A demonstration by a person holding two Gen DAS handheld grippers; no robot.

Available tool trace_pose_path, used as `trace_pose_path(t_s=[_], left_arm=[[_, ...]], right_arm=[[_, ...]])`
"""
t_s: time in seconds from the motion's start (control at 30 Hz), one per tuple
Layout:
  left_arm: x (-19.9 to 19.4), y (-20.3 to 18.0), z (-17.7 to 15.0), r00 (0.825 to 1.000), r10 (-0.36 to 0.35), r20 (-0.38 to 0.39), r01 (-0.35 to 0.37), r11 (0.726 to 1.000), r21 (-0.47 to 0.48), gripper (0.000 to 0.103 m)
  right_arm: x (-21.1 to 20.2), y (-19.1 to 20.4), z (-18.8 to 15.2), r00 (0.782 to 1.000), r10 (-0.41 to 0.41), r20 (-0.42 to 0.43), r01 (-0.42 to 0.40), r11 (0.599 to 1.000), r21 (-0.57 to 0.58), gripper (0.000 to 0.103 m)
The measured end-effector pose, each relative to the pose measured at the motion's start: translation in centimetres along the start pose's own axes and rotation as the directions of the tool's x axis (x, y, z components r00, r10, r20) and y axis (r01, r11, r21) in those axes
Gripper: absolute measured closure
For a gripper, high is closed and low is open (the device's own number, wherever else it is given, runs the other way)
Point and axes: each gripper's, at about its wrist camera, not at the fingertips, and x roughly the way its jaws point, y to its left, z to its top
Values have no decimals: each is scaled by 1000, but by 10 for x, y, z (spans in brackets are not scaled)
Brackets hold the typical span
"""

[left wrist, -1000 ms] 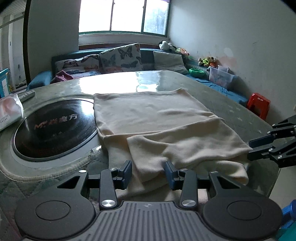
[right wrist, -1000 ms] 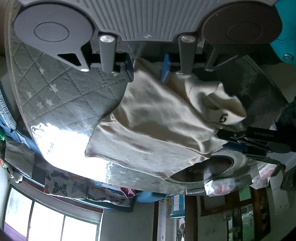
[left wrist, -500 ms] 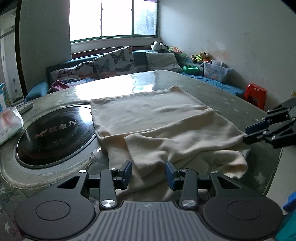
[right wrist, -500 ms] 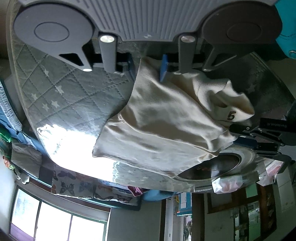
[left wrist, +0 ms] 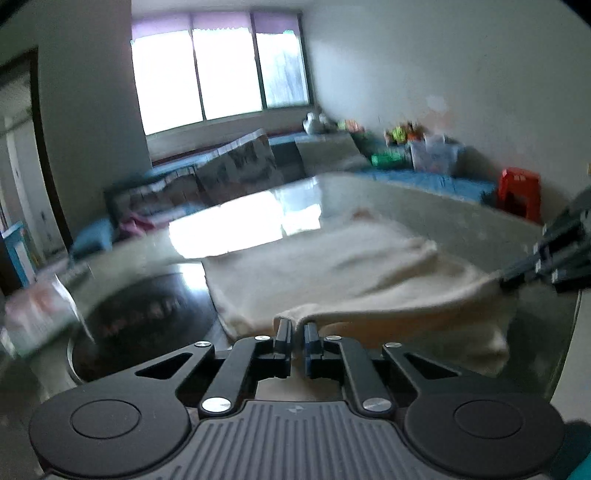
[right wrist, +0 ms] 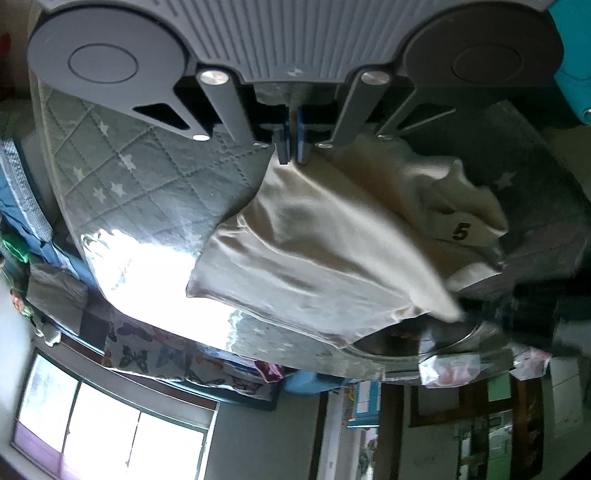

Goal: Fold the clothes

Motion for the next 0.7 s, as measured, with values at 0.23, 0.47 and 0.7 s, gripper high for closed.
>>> trace_pose_path(t_s=[0.23,0.47,0.7], left_arm=[[11,2,-26,993,9,-115,-3,999,52,91],[2,26,-16,993,49,-107,-46,998,31,85],[17,33,11,998,-35,-52,29,992,-120,85]], right_arm=[[1,3,-3,998,61,-36,-62,997,-45,98],[-10,-16,17,996,95,-5,-95,996,2,96],[18,-23,42,996,59,68,-61,998,31,96]])
